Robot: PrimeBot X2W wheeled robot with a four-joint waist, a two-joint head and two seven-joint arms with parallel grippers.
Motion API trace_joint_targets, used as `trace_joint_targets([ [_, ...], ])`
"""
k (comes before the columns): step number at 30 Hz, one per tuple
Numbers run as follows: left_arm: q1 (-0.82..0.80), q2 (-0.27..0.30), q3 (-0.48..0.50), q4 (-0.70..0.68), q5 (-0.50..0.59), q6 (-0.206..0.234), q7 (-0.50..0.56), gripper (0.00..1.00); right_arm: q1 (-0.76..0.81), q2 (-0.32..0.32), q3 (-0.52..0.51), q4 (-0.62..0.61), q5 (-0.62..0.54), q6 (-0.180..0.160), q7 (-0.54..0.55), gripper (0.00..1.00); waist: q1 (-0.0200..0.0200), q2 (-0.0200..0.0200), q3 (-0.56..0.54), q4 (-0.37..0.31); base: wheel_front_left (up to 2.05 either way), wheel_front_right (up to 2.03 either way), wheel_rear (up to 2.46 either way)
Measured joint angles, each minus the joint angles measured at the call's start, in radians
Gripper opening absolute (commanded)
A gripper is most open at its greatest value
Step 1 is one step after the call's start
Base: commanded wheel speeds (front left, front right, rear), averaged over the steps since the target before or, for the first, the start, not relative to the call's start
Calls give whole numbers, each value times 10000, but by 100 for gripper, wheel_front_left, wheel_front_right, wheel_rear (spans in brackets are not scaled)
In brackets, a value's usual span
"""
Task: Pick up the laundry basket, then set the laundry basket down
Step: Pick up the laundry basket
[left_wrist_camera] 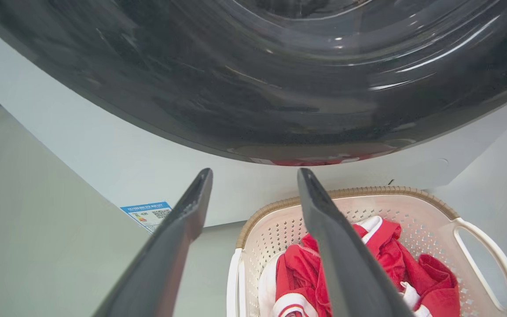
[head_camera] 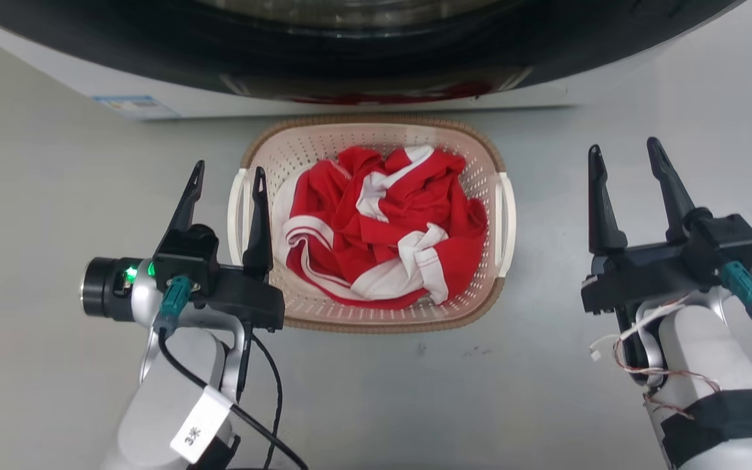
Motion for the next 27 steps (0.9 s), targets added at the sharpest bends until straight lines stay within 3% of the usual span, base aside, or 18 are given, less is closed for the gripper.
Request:
trace_joint_targets([
  [13,-1337,-42,-311,1875,-585,0,40,100,-1295,171,119,1582,-56,8,0,100,0,0,1794,237,0,0,0],
  [27,-2463,-56,-305,3616,-922,2,38,100,-2218,397,464,2727,61,-13,0,100,-2,-1,2706,349,0,0,0],
])
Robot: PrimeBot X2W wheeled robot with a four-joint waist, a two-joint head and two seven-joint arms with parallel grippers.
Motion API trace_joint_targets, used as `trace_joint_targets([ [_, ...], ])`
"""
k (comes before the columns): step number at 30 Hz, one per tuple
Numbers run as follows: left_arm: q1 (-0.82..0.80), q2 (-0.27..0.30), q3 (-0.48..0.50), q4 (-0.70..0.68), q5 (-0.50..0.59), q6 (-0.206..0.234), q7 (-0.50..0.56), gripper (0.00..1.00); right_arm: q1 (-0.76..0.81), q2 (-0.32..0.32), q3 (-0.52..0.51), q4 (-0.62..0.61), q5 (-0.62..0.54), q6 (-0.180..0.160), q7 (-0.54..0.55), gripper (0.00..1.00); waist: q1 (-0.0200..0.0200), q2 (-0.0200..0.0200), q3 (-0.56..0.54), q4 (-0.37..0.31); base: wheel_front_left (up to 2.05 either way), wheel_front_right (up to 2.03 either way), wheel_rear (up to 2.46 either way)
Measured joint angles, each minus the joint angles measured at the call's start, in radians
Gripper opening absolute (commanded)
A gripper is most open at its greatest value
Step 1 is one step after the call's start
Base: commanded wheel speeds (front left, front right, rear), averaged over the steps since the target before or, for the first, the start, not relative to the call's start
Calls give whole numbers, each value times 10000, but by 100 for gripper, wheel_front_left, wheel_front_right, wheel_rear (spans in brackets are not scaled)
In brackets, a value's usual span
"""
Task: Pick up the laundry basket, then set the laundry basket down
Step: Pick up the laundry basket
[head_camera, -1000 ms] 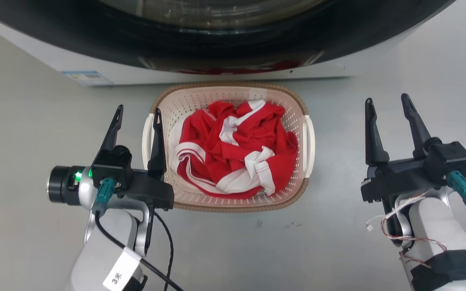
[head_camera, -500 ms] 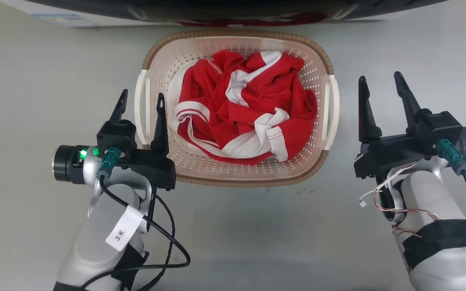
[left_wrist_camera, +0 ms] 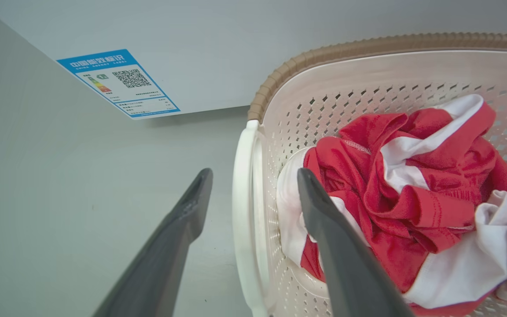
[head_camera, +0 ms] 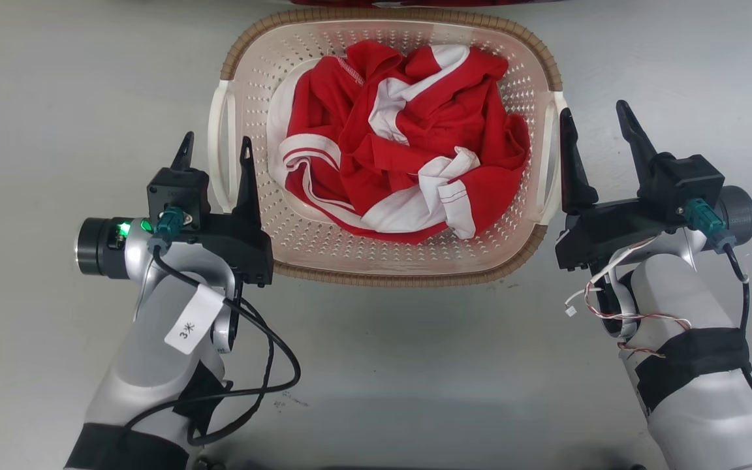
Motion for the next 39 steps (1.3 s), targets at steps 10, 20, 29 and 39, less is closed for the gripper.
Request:
trace_joint_targets([
  [10,-561,-21,-61,734,-165,0,-2,100,-321,6,140,453,92,0,0,100,1,0,425,33,0,0,0],
  [20,-895,-33,-173,1498,-326,-88,-6,100,-567,19,341,1231,376,10,0,100,0,-1,691,119,0,0,0],
  [29,-1295,-33,-616,1979,-736,-510,-6,100,-913,25,863,1716,976,-12,0,100,1,-1,710,152,0,0,0],
  [39,-1416,-40,-1179,2372,-1177,-708,-6,100,-1304,31,1592,2165,1799,-347,0,100,0,-1,630,142,0,0,0],
])
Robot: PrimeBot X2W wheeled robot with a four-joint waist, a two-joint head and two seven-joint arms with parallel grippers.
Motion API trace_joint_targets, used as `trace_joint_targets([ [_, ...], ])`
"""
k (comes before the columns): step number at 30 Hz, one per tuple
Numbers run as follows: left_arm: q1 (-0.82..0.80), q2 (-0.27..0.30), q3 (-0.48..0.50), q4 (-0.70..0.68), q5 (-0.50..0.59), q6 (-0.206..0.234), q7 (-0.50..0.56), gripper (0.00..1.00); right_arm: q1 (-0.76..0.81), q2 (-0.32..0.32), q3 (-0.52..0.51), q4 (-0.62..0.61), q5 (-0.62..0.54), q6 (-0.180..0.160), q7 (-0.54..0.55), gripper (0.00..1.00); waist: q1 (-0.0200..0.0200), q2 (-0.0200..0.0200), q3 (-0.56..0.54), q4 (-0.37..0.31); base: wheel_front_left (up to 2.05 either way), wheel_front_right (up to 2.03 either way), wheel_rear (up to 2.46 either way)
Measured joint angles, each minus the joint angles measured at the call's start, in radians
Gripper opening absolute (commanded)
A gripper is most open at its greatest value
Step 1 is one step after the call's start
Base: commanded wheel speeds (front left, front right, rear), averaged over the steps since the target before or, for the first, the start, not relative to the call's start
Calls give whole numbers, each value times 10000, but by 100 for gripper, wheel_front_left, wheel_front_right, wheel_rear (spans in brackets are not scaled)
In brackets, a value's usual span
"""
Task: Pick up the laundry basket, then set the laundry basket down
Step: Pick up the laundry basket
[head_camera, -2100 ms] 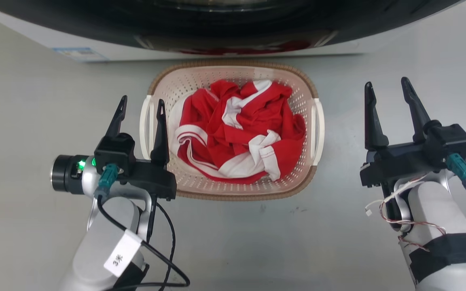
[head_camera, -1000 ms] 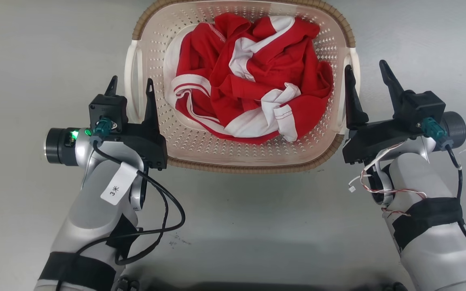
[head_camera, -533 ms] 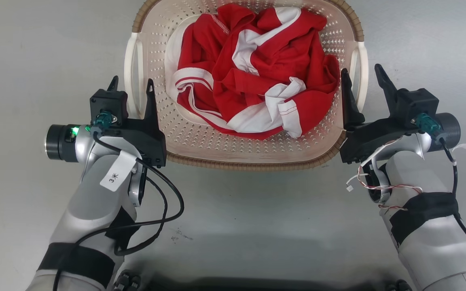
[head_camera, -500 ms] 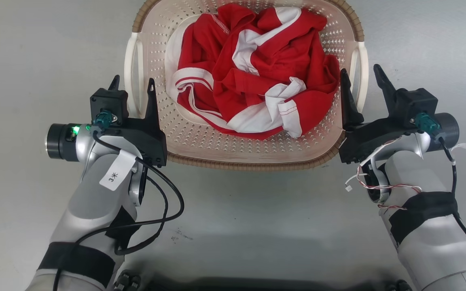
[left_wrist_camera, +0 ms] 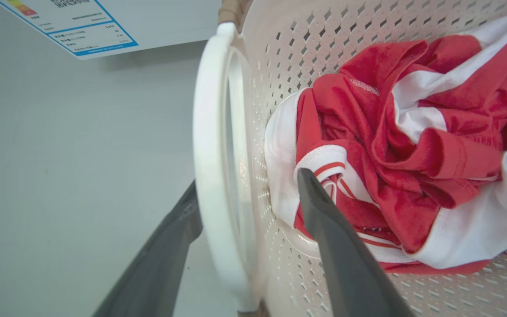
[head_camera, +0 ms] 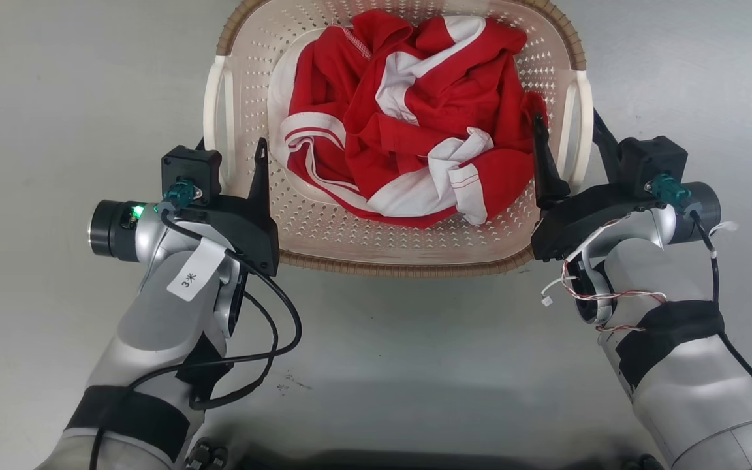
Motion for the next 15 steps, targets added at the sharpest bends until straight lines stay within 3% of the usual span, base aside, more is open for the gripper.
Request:
trace_joint_targets([
  [15,-181,2,-702,301,-685,-77,12,100,-395,0,844,750,796,-263,0,100,0,0,-42,8,0,0,0],
])
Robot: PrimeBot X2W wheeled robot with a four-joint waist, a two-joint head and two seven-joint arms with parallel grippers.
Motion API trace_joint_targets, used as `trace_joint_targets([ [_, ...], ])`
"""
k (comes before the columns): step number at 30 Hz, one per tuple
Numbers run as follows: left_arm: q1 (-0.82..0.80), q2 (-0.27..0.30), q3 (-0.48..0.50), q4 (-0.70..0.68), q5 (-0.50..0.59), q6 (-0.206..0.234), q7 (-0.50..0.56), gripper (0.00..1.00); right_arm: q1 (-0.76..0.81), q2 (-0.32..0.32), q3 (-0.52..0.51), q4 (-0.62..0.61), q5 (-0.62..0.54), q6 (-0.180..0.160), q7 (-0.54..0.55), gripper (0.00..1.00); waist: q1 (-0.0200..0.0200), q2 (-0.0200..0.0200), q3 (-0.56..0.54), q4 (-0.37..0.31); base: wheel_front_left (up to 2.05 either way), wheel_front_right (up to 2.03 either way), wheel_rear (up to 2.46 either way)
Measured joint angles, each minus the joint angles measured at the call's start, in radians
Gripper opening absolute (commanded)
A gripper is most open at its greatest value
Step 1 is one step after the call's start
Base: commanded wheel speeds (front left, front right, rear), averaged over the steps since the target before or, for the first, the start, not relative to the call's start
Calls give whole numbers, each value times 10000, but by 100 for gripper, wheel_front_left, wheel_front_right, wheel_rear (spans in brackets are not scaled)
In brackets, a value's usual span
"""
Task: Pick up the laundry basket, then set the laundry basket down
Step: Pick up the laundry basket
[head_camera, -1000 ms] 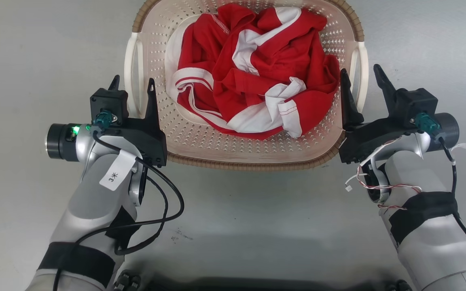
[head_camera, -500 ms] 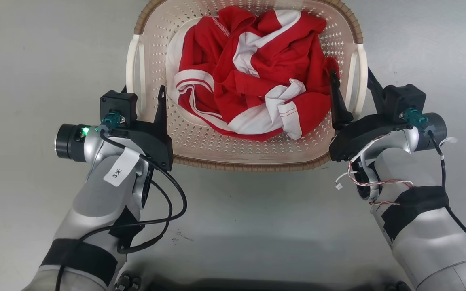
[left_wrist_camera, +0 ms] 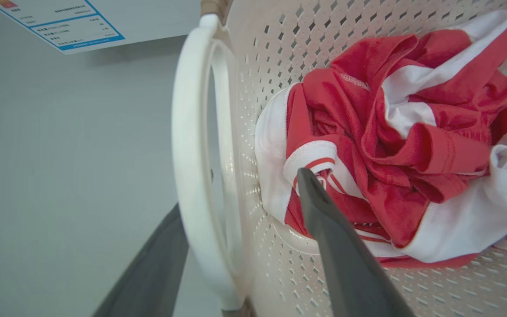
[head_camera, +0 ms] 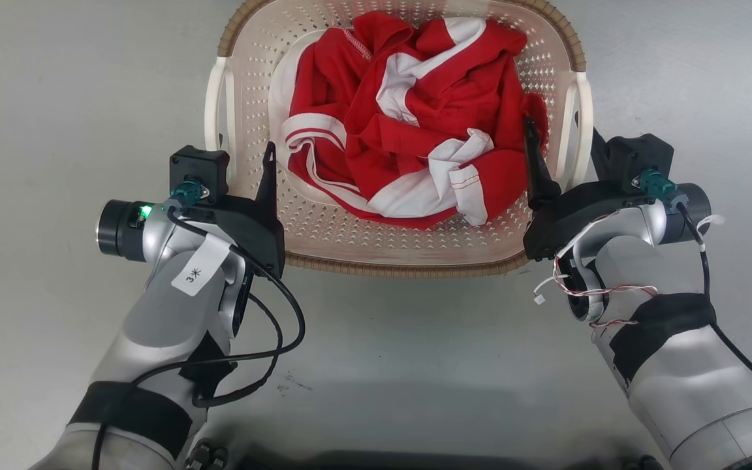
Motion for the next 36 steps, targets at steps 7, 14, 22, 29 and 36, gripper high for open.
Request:
trace_joint_targets([
  [7,-170,2,-261,111,-178,4,4,98,-193,0,299,263,337,-96,0,100,0,0,0,9,0,0,0],
  [14,-225,90,-512,299,-313,67,107,18,-386,-50,502,497,579,-222,0,44,0,0,-7,10,0,0,0],
  [22,-317,117,-859,324,-688,92,192,0,-514,-102,679,759,993,-353,-4,0,0,0,-52,-17,0,0,0],
  [29,-257,84,-1181,362,-926,194,272,0,-488,-102,876,1106,1298,-366,0,0,0,1,-319,-55,0,0,0],
  [36,62,92,-1592,324,-1436,330,370,0,-337,-96,1300,1363,1810,-437,2,0,0,0,-823,-142,0,0,0],
])
